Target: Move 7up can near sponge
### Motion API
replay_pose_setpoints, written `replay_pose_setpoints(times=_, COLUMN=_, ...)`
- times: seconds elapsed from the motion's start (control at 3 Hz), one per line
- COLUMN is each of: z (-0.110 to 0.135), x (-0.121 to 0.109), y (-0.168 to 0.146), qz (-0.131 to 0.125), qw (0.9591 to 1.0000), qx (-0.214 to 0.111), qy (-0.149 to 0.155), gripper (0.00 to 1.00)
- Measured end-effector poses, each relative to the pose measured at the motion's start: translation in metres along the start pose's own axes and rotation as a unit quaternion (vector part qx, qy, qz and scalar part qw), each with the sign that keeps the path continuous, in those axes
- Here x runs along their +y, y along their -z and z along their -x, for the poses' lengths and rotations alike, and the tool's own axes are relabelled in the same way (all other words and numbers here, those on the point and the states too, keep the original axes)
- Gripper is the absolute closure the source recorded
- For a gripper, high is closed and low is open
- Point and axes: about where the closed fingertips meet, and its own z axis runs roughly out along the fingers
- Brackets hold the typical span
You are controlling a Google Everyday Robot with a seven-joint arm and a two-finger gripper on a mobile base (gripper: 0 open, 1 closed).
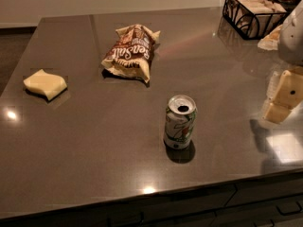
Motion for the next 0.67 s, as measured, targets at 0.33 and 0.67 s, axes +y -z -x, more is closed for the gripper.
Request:
replay_pose_setpoints(times=0.33, z=0.000, x=0.000, y=0.000, qz=0.000, qw=1.0000, qx=0.000, qy=0.000, gripper=0.00)
replay_pose_setpoints(times=0.67, z=0.016, x=0.006, y=-0.012, qz=0.017, qw=0.9995, qx=-0.023, qy=0.008, gripper=0.00)
